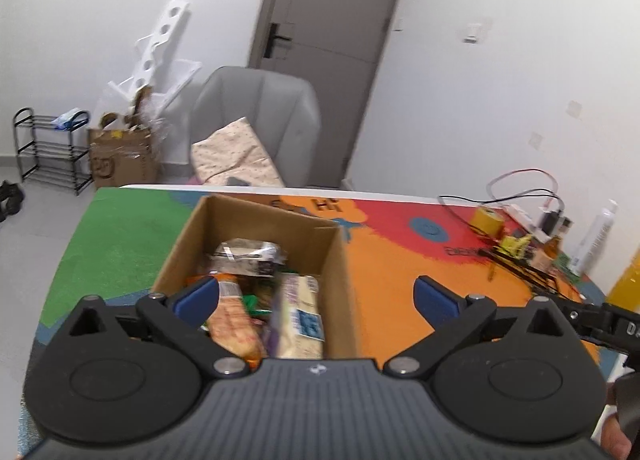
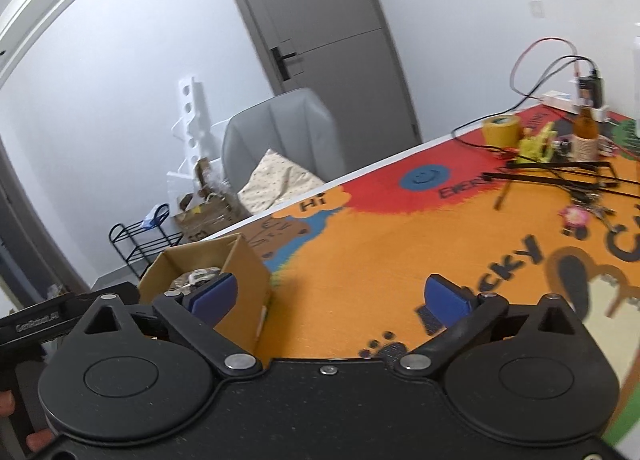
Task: Organize snacks
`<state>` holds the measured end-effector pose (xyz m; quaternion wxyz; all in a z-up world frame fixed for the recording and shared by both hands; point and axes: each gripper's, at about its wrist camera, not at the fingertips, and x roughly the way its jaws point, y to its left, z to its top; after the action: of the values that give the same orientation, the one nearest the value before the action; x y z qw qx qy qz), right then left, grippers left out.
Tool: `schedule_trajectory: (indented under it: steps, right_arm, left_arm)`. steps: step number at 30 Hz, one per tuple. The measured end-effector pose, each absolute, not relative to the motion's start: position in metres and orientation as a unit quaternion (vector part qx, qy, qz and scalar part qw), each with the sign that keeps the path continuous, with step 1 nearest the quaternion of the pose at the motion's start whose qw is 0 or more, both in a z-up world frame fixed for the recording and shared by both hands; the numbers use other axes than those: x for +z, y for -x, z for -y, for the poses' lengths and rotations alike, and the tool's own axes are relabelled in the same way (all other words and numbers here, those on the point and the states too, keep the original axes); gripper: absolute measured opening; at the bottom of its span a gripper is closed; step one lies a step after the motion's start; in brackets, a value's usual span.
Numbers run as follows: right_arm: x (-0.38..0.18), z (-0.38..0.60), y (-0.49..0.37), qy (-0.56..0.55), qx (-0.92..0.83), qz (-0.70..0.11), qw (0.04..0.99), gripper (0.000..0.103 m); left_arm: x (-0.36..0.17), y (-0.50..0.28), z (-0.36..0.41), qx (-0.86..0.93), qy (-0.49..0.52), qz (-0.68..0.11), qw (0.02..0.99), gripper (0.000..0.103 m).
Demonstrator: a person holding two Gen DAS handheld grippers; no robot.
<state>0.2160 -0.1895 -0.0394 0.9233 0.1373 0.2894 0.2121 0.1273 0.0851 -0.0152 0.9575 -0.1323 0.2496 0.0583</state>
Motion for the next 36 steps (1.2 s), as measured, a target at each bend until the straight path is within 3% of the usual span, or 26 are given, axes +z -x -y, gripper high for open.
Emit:
schedule_trajectory:
  steps: [21,36]
  right_arm:
    - [-0.024,0.273,-0.138,-0.145,0.171,-0.283,0.933,0.103]
    - [-0.023,0.252,-0.111,-0.117,0.238,-0.309,0.913,0.103]
  left_arm:
    - [-0.006,-0.069,-0.045,0.009,0.088,-0.241,0.966,0.103]
    - [0.003,-0.002,-0.058,0.058,0.062,-0.265,0.96,0.103]
